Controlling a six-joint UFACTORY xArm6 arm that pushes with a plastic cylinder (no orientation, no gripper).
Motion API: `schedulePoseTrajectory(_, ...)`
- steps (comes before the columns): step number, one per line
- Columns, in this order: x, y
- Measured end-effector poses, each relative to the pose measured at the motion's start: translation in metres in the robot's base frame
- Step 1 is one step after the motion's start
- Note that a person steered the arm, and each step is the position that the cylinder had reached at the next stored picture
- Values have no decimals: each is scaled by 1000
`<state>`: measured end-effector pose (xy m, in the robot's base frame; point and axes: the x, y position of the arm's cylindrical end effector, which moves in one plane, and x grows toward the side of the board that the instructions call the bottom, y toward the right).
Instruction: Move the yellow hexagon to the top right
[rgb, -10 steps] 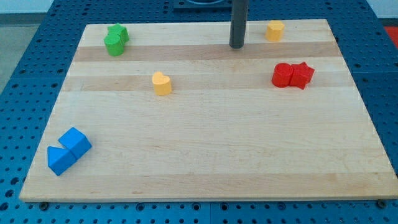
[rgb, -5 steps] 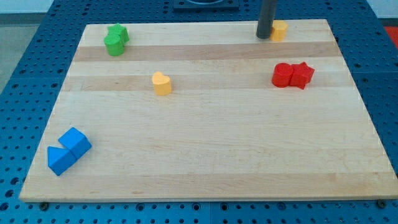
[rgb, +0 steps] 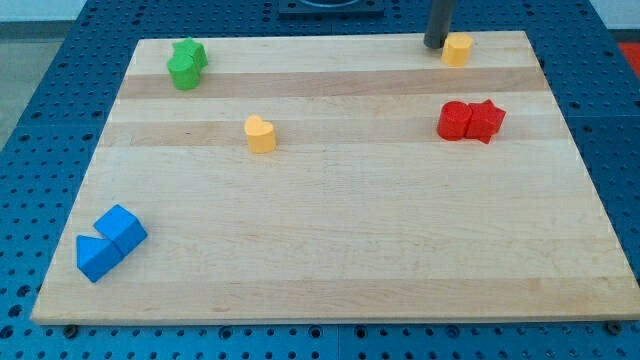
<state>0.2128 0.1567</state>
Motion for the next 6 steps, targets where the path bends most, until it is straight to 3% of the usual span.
schedulePoseTrajectory(4, 8, 21)
schedulePoseTrajectory(6, 26, -48)
